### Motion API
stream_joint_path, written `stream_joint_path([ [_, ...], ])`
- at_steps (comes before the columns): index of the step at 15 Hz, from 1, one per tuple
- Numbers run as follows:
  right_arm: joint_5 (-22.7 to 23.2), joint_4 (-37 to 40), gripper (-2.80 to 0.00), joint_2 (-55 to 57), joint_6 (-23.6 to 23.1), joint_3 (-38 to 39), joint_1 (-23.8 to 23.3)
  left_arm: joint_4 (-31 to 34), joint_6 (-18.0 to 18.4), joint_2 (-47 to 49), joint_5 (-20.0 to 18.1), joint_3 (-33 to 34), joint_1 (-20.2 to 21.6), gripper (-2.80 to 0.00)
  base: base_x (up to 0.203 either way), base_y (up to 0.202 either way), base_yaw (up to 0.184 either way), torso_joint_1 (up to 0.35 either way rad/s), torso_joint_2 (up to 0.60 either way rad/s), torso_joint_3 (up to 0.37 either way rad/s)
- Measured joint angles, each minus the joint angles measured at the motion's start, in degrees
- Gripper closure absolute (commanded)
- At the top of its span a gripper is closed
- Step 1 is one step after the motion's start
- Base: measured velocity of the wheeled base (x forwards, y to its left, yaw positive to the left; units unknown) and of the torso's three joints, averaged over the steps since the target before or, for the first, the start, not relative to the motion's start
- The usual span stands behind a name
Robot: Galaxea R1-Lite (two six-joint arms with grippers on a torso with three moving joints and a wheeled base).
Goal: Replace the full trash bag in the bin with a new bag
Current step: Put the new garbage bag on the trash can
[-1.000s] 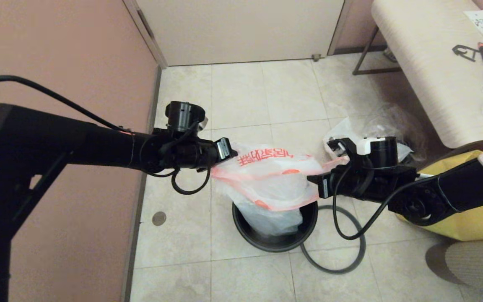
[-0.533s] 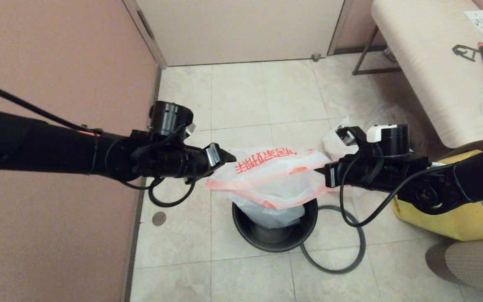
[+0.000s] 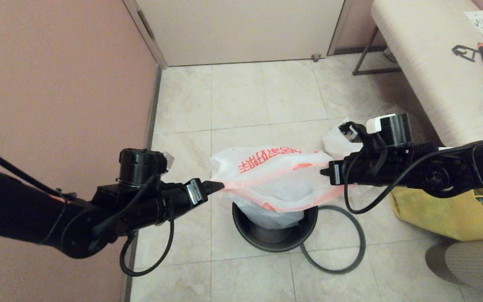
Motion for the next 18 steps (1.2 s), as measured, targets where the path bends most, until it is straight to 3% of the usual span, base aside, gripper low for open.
stream_joint_path([
  [2, -0.4, 6.0, 0.00, -1.4, 1.4, -1.8, -0.4, -4.7, -0.1, 1.8, 0.2, 1.1, -0.4, -2.80, 0.000, 0.000, 0.000, 0.000, 0.00, 0.000],
  [4, -0.5, 6.8, 0.00, -1.7, 1.5, -2.9, -0.5, -12.0, 0.2, 4.4, 0.2, 3.0, -1.0, -2.80, 0.000, 0.000, 0.000, 0.000, 0.00, 0.000],
  [8, -0.4, 8.7, 0.00, -1.6, 4.1, -6.2, -0.6, -32.3, 4.7, 11.5, 0.3, 7.0, -3.3, -2.80, 0.000, 0.000, 0.000, 0.000, 0.00, 0.000],
  [12, -0.3, 12.5, 0.00, -0.7, 5.3, -10.9, -0.6, -46.8, 7.8, 13.8, -0.3, 15.0, -5.0, -2.80, 0.000, 0.000, 0.000, 0.000, 0.00, 0.000],
  [15, -0.3, 12.5, 0.00, 0.4, 5.9, -12.0, -0.5, -54.2, 10.0, 14.8, -1.7, 21.3, -6.1, -2.80, 0.000, 0.000, 0.000, 0.000, 0.00, 0.000],
  [18, -0.2, 12.5, 0.00, 0.8, 7.6, -12.4, -0.4, -54.7, 13.9, 17.7, -1.9, 19.8, -6.4, -2.80, 0.000, 0.000, 0.000, 0.000, 0.00, 0.000],
])
